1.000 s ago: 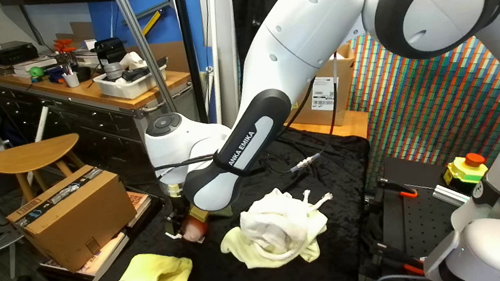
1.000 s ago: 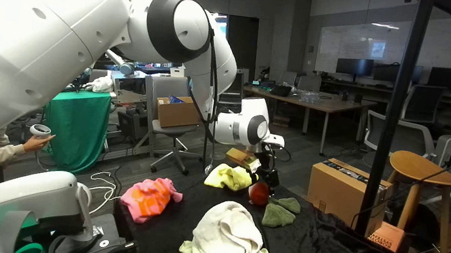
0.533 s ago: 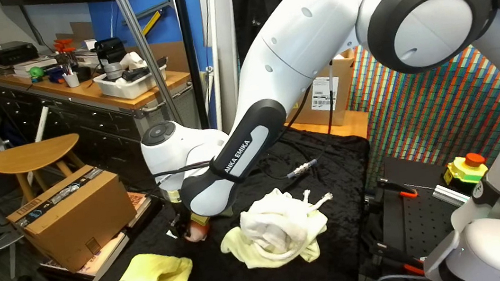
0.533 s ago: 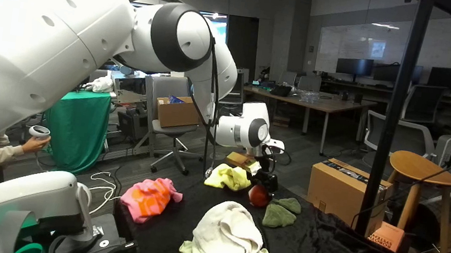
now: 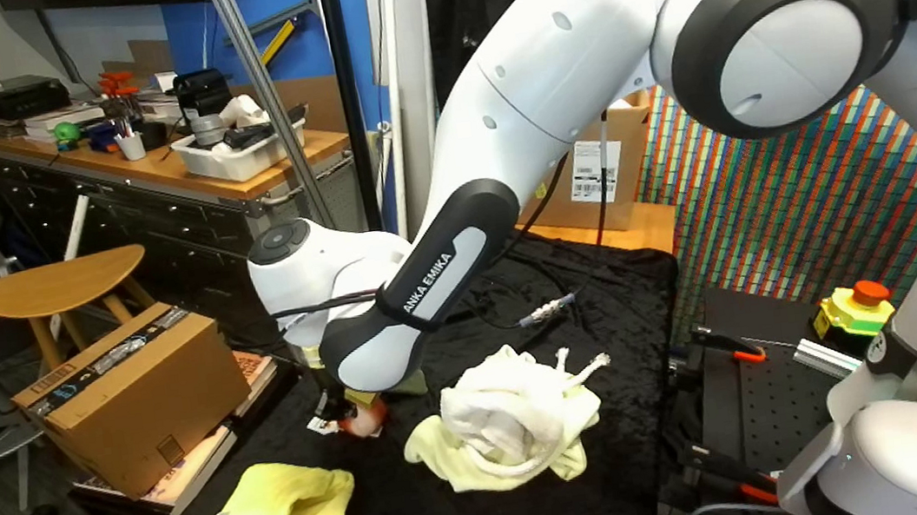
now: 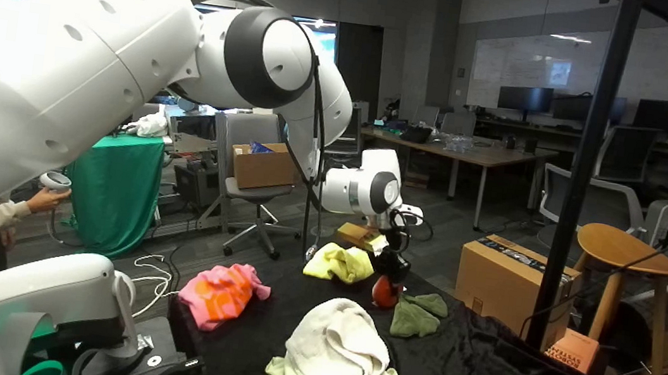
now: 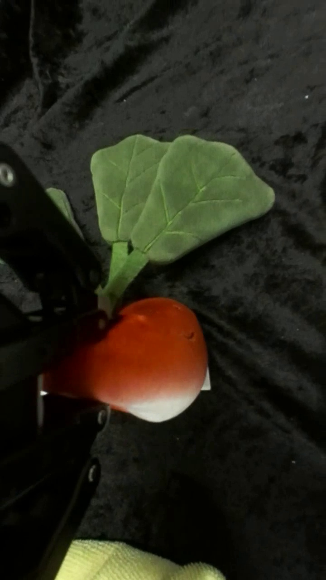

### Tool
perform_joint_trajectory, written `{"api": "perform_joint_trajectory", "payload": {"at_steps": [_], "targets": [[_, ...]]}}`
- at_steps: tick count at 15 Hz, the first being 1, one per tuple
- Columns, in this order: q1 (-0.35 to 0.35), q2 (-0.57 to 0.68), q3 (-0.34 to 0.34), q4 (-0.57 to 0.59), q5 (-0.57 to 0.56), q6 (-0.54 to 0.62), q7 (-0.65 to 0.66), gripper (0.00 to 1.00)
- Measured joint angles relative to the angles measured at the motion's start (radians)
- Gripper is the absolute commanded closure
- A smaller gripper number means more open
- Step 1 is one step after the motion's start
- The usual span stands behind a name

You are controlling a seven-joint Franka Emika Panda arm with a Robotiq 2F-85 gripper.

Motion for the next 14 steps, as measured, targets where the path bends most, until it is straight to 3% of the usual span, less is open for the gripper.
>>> {"api": "perform_joint_trajectory", "payload": {"at_steps": [7, 14], "targets": [[0.023, -0.052, -0.002, -0.028, -0.005, -0.069, 0.0, 0.94], [0.038, -0.244, -0.036, -0.239, -0.058, -0.09, 0.045, 0.94]]}}
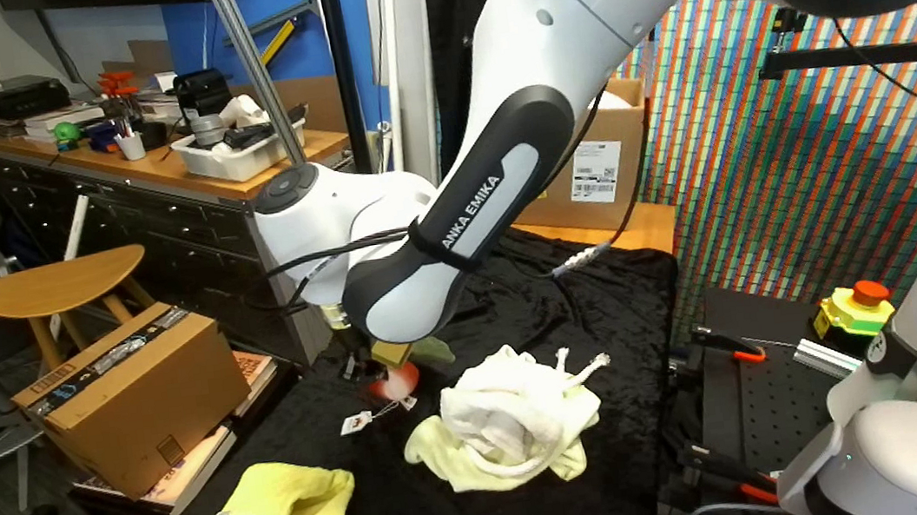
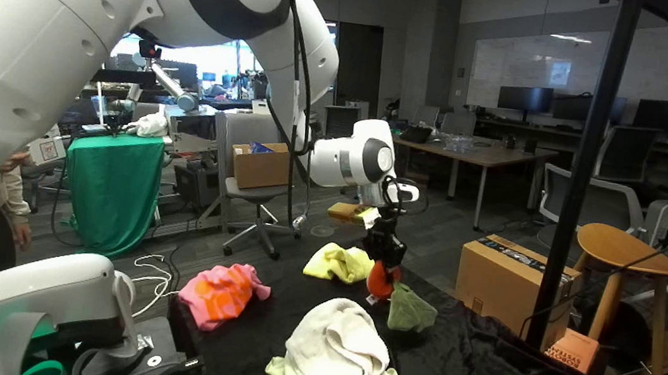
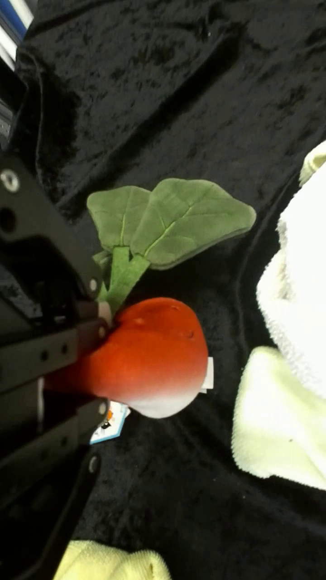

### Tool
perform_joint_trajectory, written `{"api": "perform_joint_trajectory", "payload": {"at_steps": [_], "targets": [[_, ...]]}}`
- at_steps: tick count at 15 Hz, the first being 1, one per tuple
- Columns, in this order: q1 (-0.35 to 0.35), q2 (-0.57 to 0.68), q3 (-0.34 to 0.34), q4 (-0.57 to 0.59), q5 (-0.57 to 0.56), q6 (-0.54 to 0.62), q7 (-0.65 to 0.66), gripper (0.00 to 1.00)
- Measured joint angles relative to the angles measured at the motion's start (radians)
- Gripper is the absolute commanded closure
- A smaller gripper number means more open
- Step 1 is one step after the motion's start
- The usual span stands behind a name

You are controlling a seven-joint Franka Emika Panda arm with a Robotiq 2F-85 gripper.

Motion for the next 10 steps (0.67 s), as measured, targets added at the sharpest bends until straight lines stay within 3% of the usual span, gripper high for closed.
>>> {"api": "perform_joint_trajectory", "payload": {"at_steps": [10], "targets": [[-0.016, -0.245, 0.012, -0.308, -0.069, -0.078, 0.055, 0.93]]}}
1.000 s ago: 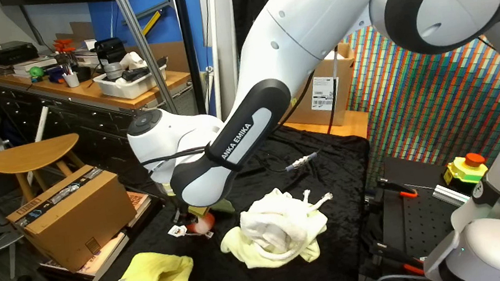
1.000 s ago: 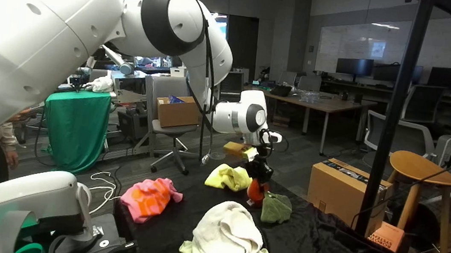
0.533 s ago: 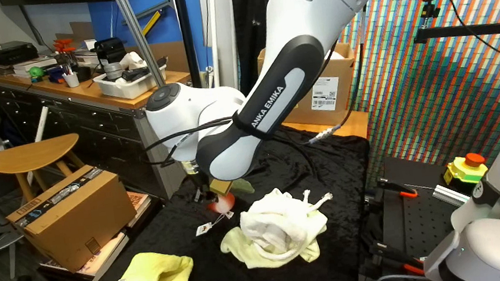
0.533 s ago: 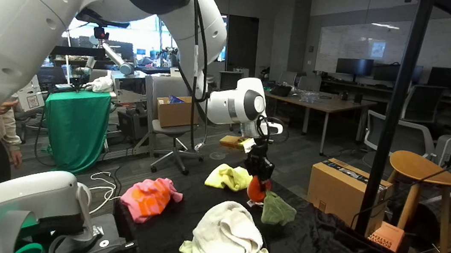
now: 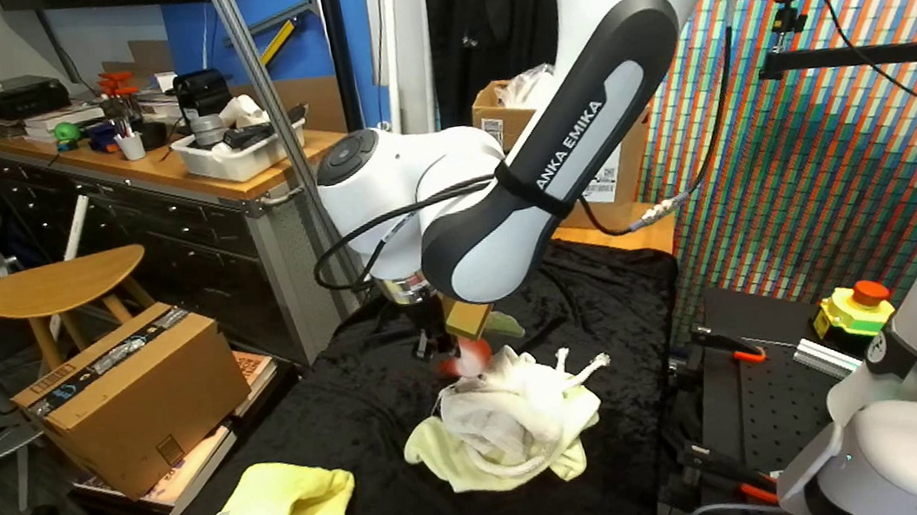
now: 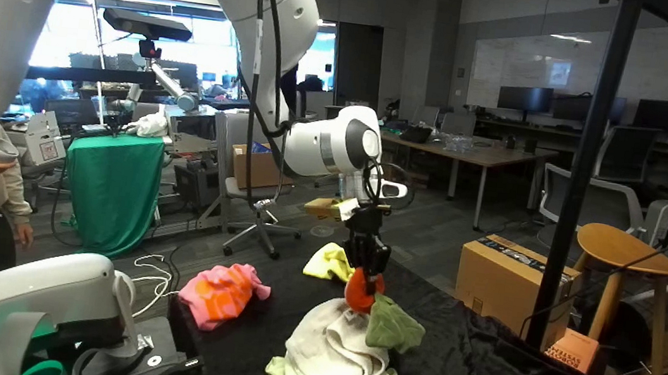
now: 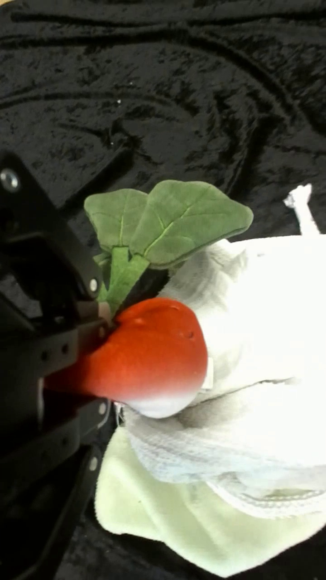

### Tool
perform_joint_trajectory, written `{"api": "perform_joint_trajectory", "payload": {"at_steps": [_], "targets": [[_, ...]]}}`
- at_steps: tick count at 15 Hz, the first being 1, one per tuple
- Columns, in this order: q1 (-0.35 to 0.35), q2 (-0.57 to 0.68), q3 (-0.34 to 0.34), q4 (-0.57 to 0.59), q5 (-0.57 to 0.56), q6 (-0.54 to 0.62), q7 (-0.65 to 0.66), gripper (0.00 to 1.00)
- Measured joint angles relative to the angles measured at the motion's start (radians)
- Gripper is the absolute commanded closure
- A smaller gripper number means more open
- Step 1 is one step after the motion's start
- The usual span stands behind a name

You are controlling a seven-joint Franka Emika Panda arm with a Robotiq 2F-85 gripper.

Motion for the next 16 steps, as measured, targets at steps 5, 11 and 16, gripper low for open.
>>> {"api": "perform_joint_trajectory", "payload": {"at_steps": [5, 11, 16], "targets": [[-0.027, 0.0, 0.028, -0.053, 0.0, 0.02, 0.016, 0.94], [-0.077, 0.098, 0.063, -0.04, 0.031, 0.107, -0.009, 0.94], [-0.103, 0.15, 0.068, -0.012, 0.09, 0.099, -0.047, 0.94]]}}
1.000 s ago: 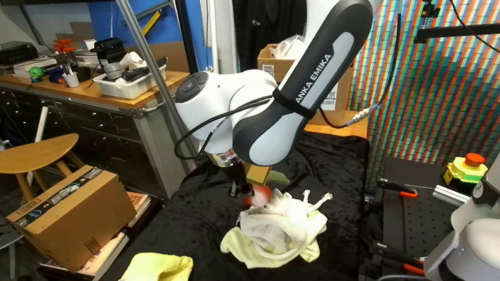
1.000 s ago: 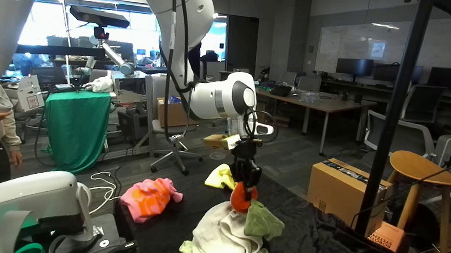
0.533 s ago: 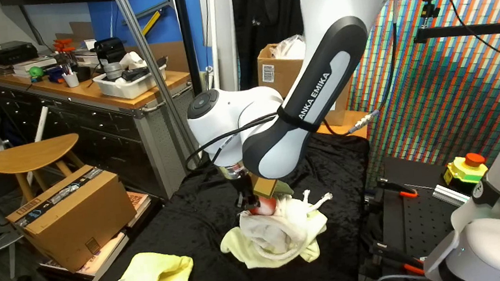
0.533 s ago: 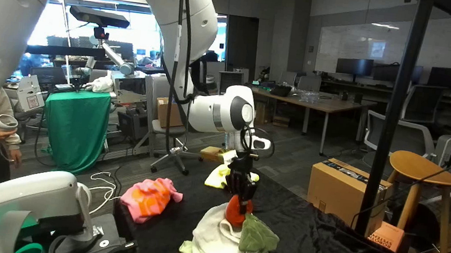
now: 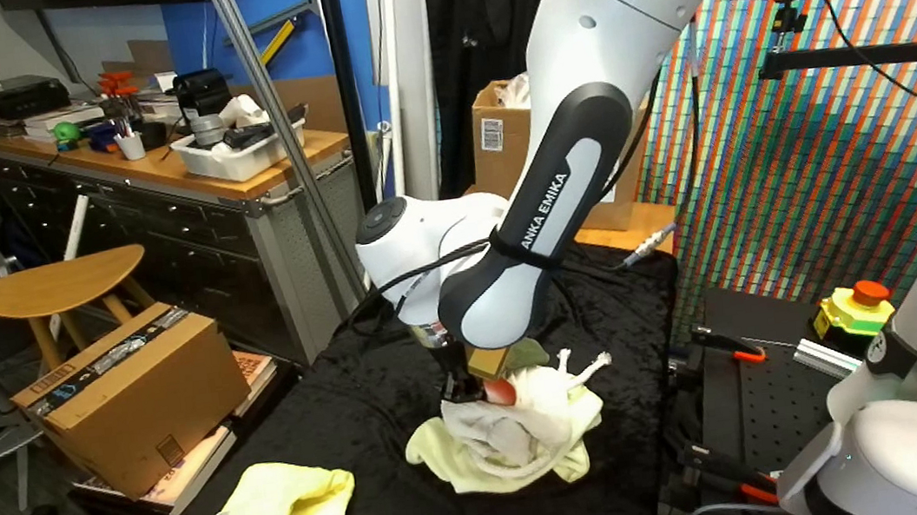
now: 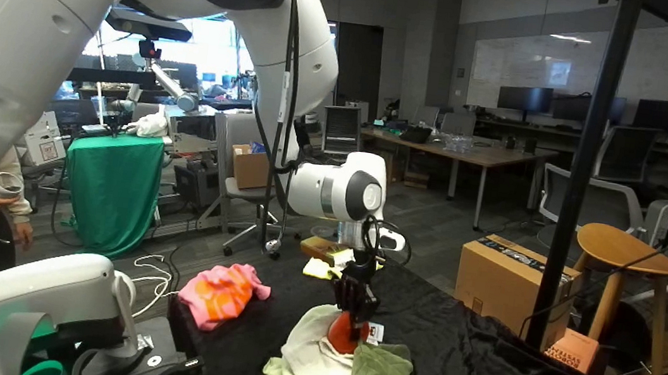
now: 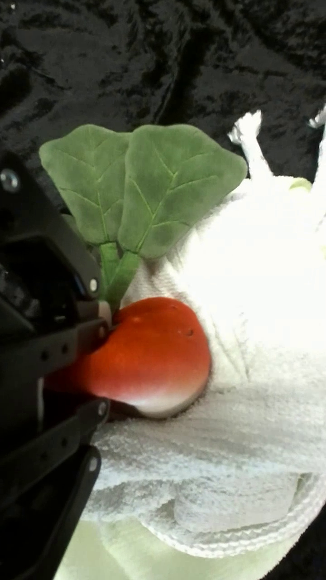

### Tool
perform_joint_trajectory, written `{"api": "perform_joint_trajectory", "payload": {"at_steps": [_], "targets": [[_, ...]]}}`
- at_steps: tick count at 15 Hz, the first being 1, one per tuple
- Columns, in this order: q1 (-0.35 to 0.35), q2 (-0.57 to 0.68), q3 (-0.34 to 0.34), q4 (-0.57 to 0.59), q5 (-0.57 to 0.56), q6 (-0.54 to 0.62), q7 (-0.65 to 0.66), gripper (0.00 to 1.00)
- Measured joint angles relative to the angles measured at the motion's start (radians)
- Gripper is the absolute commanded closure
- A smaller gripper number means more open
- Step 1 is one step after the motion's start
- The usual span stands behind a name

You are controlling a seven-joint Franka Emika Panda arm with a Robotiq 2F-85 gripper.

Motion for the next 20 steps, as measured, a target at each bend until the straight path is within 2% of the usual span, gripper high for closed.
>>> {"api": "perform_joint_trajectory", "payload": {"at_steps": [1, 2, 5, 10, 12, 20], "targets": [[-0.002, 0.002, 0.0, 0.004, 0.009, -0.003, -0.004, 0.94], [-0.003, 0.002, 0.0, 0.006, 0.014, -0.006, -0.006, 0.63], [-0.003, 0.002, 0.0, 0.012, 0.018, -0.015, -0.011, 0.43], [-0.003, -0.002, 0.003, 0.014, 0.02, -0.028, -0.012, 0.03], [-0.003, -0.008, 0.003, 0.014, 0.02, -0.039, -0.012, 0.0], [-0.003, -0.091, 0.026, 0.013, 0.02, -0.144, -0.035, 0.0]]}}
